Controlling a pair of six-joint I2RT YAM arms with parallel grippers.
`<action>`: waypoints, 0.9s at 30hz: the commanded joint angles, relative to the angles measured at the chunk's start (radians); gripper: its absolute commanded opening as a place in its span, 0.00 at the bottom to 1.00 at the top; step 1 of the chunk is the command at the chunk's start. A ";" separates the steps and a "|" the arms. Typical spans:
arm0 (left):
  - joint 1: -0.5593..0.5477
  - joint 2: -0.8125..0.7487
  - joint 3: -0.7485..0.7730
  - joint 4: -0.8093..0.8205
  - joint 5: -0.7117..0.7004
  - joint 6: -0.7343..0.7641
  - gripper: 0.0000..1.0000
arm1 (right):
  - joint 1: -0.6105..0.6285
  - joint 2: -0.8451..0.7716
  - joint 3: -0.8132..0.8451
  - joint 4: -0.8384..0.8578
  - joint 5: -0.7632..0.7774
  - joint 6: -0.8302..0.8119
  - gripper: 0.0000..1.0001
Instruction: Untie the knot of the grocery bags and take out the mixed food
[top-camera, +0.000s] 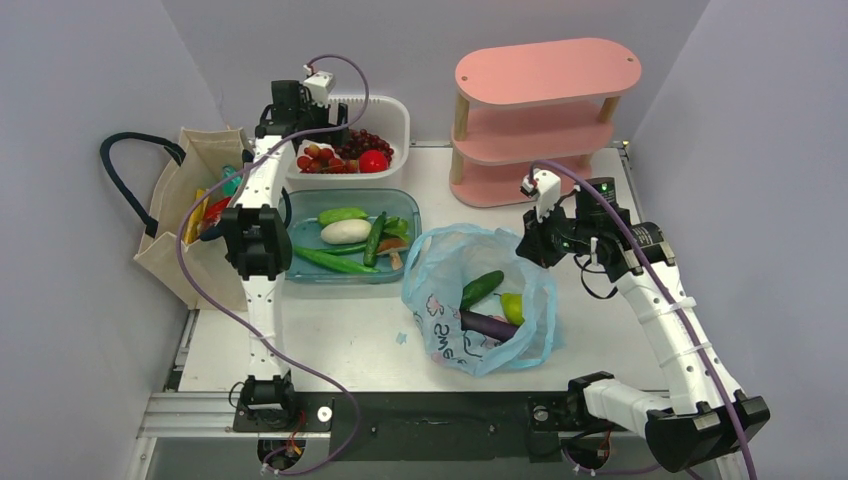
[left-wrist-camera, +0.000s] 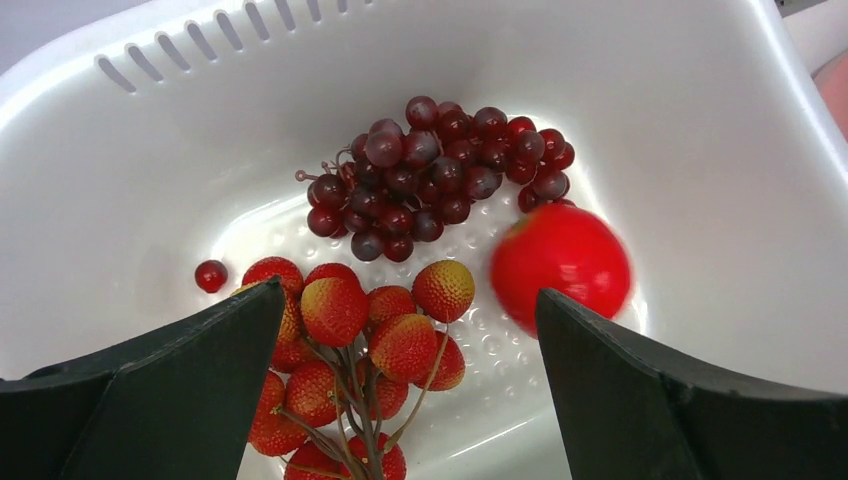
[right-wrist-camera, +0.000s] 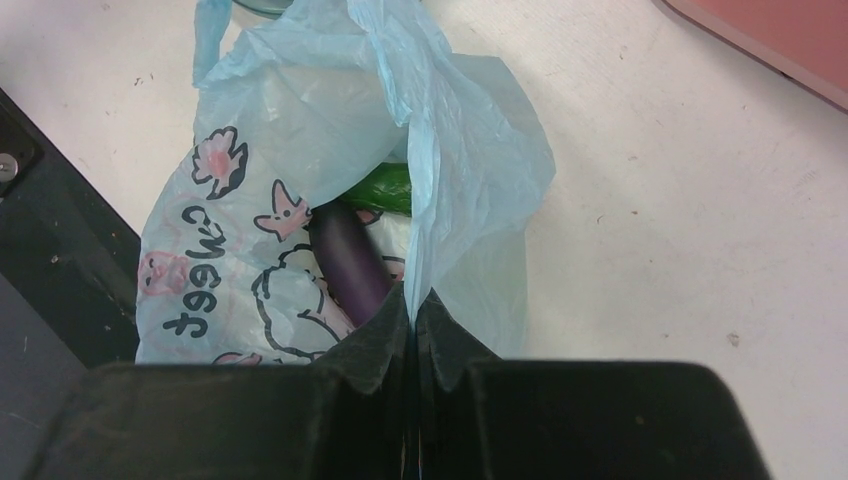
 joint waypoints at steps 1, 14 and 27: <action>-0.014 -0.076 0.003 0.025 0.001 0.029 0.97 | -0.007 0.006 0.043 0.013 -0.001 -0.020 0.00; -0.328 -0.915 -0.875 0.102 0.290 0.390 0.97 | -0.008 -0.019 0.013 0.020 -0.003 -0.035 0.00; -0.928 -1.171 -1.401 0.307 -0.037 0.348 0.97 | -0.016 -0.062 -0.012 0.065 -0.018 0.034 0.00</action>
